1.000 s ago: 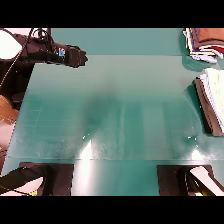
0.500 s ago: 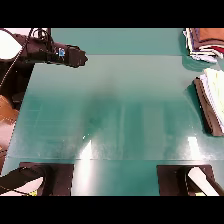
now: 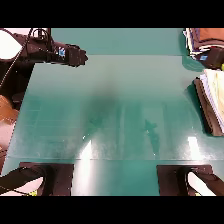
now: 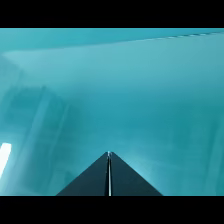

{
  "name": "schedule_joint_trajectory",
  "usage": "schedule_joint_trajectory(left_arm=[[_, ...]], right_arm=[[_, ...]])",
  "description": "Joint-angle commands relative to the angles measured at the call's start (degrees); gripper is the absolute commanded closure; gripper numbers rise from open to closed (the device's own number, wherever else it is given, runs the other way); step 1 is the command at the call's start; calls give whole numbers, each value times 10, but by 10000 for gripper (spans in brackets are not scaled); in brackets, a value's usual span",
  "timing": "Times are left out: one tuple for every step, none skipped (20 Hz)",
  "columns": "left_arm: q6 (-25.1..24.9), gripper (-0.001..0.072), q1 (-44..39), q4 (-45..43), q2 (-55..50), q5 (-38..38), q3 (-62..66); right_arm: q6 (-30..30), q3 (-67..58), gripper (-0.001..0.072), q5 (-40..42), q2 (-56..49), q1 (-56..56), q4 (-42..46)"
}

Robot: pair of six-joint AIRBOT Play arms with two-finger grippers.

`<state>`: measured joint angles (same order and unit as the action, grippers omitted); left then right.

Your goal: Fold the shirts.

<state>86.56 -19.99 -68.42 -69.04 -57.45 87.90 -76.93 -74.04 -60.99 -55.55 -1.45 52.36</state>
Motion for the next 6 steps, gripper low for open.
schedule_joint_trajectory(left_arm=[[0,678,0,0,0,0,0],[0,678,0,0,0,0,0],[0,678,0,0,0,0,0],[0,678,0,0,0,0,0],[0,678,0,0,0,0,0],[0,678,0,0,0,0,0]], right_arm=[[1,-1,699,9,-2,-45,18],[1,-1,698,9,-2,-45,18],[1,-1,699,9,-2,-43,18],[1,-1,699,9,-2,-40,18],[1,-1,699,9,-2,-36,17],[1,-1,699,9,-2,-35,17]])
